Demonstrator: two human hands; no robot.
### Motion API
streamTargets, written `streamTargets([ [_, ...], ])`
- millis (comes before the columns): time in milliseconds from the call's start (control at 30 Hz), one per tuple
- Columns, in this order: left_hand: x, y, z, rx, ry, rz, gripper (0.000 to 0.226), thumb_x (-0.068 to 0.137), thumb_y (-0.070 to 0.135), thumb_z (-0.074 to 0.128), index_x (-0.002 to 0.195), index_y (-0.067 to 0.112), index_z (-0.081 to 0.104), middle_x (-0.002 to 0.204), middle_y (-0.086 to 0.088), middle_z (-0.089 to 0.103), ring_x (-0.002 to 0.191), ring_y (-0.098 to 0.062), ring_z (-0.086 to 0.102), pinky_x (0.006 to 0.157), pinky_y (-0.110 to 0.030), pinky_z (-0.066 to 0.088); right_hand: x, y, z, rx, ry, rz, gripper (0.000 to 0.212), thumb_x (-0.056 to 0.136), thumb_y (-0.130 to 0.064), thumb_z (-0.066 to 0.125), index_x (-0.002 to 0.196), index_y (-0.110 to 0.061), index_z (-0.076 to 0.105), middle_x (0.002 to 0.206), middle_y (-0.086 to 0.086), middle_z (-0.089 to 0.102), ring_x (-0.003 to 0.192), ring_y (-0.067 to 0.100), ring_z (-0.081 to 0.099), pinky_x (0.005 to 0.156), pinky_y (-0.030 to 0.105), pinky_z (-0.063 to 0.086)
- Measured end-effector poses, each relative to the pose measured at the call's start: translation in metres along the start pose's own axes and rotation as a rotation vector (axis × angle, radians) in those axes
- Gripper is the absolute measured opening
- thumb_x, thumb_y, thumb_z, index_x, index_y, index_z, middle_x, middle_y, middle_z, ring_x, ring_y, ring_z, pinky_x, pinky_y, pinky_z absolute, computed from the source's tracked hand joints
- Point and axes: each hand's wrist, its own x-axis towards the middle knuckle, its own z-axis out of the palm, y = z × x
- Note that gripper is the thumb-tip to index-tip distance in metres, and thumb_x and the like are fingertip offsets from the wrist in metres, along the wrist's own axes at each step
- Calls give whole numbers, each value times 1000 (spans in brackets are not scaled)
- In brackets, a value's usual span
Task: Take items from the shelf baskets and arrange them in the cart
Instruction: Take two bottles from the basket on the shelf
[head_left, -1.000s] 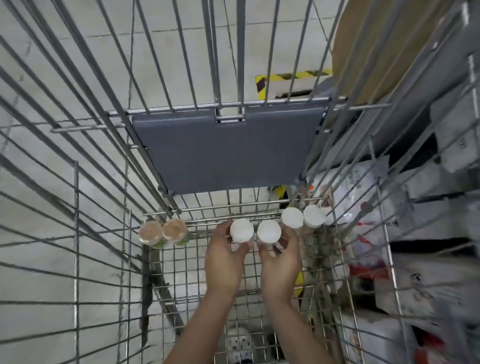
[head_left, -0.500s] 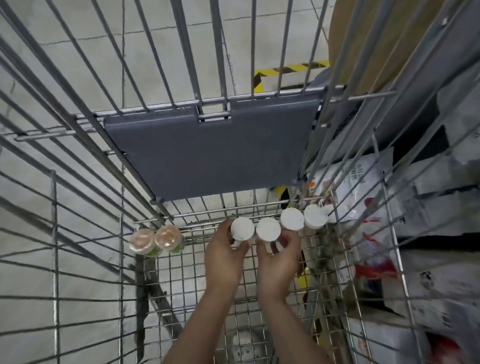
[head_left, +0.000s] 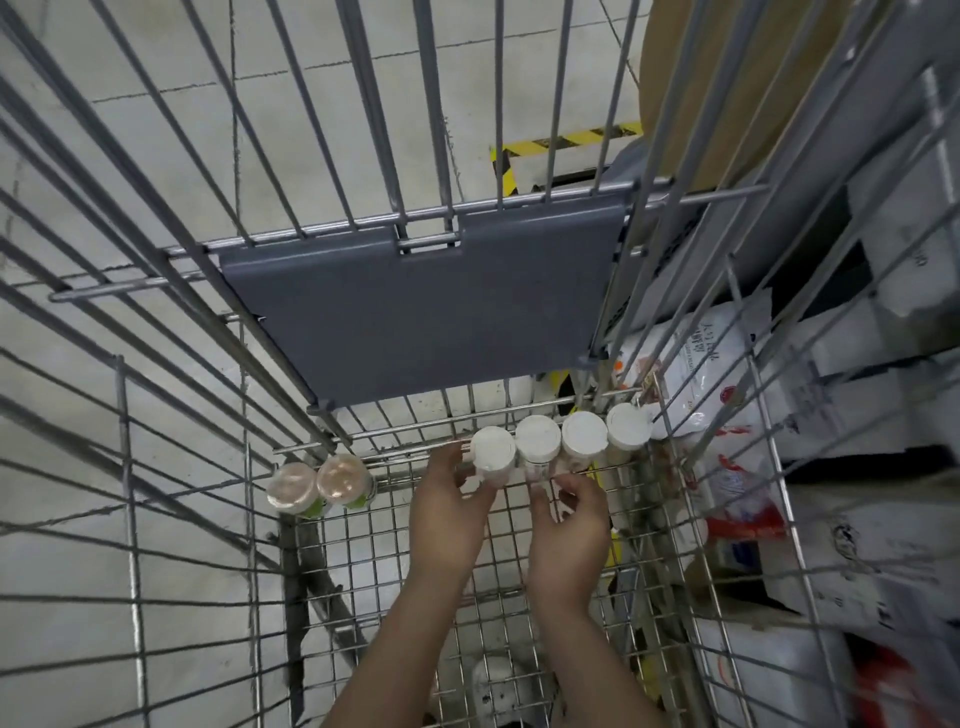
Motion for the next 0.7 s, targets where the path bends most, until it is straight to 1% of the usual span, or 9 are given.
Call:
streamTargets([
  [67, -10, 1, -8, -5, -5, -15, 33, 85, 13, 68, 113, 23, 53, 97, 21, 57, 98, -9, 57, 77, -21, 42, -8, 2, -13, -46, -44, 7, 14, 88, -11, 65, 102, -14, 61, 103, -1, 62, 93, 15, 58, 72, 26, 41],
  [133, -26, 3, -18, -14, -24, -27, 28, 88, 11, 65, 108, 27, 52, 105, 11, 60, 102, -13, 58, 84, -24, 43, -19, 3, -27, -61, -96, -6, 15, 92, -12, 58, 107, -13, 61, 106, -2, 62, 97, 15, 58, 75, 26, 43],
  [267, -71, 0, -41, 47, -72, -41, 36, 92, 15, 60, 127, 11, 54, 125, -2, 58, 112, -17, 55, 93, -26, 43, -53, 0, -59, -91, -243, -63, 26, 96, -14, 51, 122, -15, 56, 118, -7, 58, 108, 9, 55, 87, 23, 41],
  [333, -101, -4, -53, 132, -75, -24, 41, 94, 18, 58, 133, 11, 51, 133, -2, 55, 115, -17, 55, 97, -27, 44, -74, -1, -77, -110, -318, -89, 31, 97, -14, 49, 127, -16, 53, 123, -10, 53, 111, 6, 51, 90, 21, 40],
  [433, -150, -9, -68, 209, -100, 44, 42, 96, 24, 54, 137, 17, 47, 140, 2, 50, 103, -4, 57, 85, -9, 40, -109, 0, -107, -182, -397, -167, 34, 97, -15, 51, 130, -17, 52, 120, -13, 51, 110, 5, 51, 89, 18, 37],
  [533, -202, -15, -83, 279, -136, 102, 44, 96, 26, 52, 139, 20, 44, 142, 2, 48, 121, -10, 51, 88, -14, 33, -148, 2, -144, -193, -534, -143, 32, 97, -13, 53, 128, -16, 54, 126, -6, 57, 113, 12, 56, 96, 27, 45],
  [600, -242, -16, -99, 309, -179, 154, 46, 96, 25, 51, 141, 19, 42, 141, 1, 49, 110, -4, 53, 81, -11, 30, -178, -2, -176, -187, -620, -125, 31, 97, -11, 53, 127, -12, 54, 129, 4, 57, 116, 18, 56, 103, 39, 44],
  [667, -287, -16, -119, 357, -226, 235, 47, 96, 22, 50, 142, 17, 40, 141, -1, 49, 99, 1, 54, 79, -10, 33, -211, -9, -214, -228, -657, -164, 33, 97, -13, 53, 130, -13, 53, 130, 2, 58, 117, 16, 56, 103, 37, 43],
  [700, -310, -17, -131, 382, -247, 282, 47, 96, 20, 50, 142, 17, 40, 141, 0, 48, 108, -3, 54, 84, -11, 33, -227, -12, -234, -242, -653, -196, 35, 97, -14, 53, 132, -14, 53, 129, -1, 58, 117, 13, 55, 101, 32, 44],
])
